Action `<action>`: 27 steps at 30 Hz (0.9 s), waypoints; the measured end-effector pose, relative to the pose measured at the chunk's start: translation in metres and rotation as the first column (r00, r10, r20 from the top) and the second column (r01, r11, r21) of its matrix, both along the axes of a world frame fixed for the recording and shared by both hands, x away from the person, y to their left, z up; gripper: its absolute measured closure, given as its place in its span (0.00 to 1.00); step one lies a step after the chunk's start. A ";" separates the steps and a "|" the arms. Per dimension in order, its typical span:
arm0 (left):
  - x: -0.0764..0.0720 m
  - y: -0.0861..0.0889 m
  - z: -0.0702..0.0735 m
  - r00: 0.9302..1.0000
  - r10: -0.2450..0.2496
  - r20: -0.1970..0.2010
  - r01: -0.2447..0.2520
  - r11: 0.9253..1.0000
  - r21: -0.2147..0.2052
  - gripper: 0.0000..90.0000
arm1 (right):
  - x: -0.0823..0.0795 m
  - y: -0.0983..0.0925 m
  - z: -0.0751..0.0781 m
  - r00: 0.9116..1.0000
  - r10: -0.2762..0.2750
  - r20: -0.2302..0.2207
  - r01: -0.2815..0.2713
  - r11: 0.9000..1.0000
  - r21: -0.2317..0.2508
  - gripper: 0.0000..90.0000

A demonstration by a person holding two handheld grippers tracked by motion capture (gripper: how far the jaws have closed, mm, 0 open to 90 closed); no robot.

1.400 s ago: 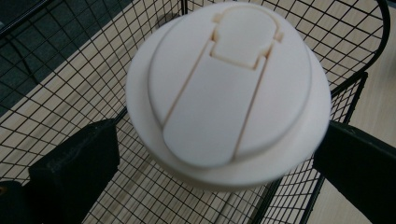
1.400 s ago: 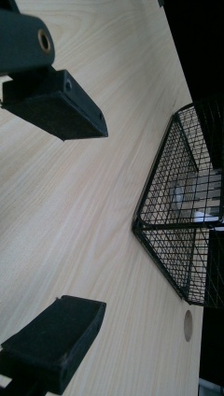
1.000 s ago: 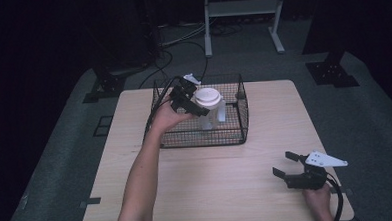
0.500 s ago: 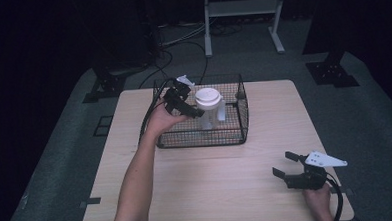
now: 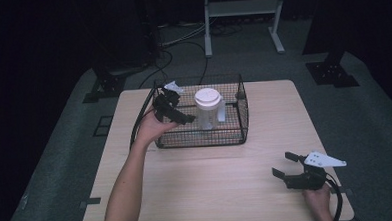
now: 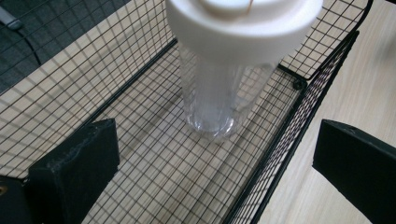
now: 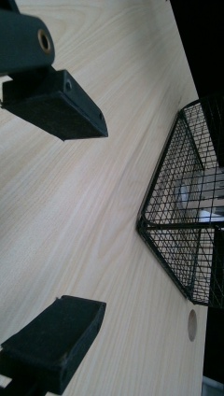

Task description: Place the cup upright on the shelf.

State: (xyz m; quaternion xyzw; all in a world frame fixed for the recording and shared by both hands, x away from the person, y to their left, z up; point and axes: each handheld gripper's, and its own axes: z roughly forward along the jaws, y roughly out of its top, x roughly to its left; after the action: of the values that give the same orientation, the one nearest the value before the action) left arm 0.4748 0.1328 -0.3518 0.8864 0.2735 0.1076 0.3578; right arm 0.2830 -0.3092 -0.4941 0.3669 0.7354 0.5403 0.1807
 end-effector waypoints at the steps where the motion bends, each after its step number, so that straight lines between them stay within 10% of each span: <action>1: 0.000 0.000 0.000 1.000 0.000 0.000 0.000 1.000 0.000 0.00 | 0.000 0.000 0.000 1.000 0.000 0.000 0.000 1.000 0.000 0.14; 27: -0.052 0.030 -0.011 0.998 -0.037 0.041 0.042 0.992 -0.121 0.00 | 0.001 0.004 -0.001 1.000 -0.005 -0.006 0.005 0.999 -0.039 0.14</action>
State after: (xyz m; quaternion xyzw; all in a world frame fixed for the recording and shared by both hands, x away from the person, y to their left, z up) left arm 0.4229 0.1629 -0.3623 0.8659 0.2550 0.1011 0.4184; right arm 0.2835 -0.3052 -0.4949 0.3669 0.7455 0.5241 0.1868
